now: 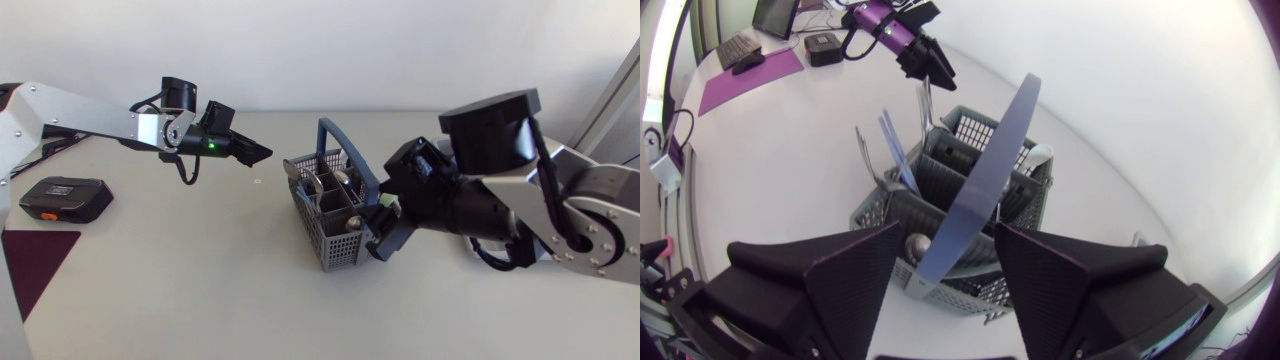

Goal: Unload the cutlery basket into the drawer organizer.

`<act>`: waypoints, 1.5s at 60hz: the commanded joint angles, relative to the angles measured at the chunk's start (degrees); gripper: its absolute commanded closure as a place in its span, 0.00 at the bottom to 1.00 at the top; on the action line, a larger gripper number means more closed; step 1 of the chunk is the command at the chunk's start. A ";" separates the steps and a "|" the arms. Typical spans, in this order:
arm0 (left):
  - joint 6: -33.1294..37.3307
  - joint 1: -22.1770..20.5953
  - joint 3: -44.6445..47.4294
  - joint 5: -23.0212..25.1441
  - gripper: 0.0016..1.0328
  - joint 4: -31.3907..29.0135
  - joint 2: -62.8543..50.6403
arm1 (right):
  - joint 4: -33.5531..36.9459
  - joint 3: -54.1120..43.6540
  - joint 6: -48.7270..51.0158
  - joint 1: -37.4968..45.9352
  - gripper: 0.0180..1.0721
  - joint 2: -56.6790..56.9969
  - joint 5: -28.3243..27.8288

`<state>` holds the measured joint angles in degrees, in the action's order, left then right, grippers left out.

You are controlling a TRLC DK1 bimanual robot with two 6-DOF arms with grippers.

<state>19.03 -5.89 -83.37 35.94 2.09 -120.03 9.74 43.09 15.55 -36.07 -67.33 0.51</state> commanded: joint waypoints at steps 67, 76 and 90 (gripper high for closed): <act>-0.39 0.18 8.23 0.27 0.17 1.69 5.07 | 12.15 -2.31 13.01 8.65 0.09 6.86 -14.75; -0.39 -1.40 3.74 1.94 0.17 -4.20 2.69 | 15.05 -4.95 12.75 8.65 0.19 14.60 -14.58; -0.57 -3.51 0.49 6.07 0.41 -8.15 0.06 | 16.81 -12.33 15.47 10.41 0.77 18.99 -14.66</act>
<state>19.05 -8.45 -80.86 40.58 -4.51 -117.40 25.76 34.72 28.84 -26.37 -48.80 -14.13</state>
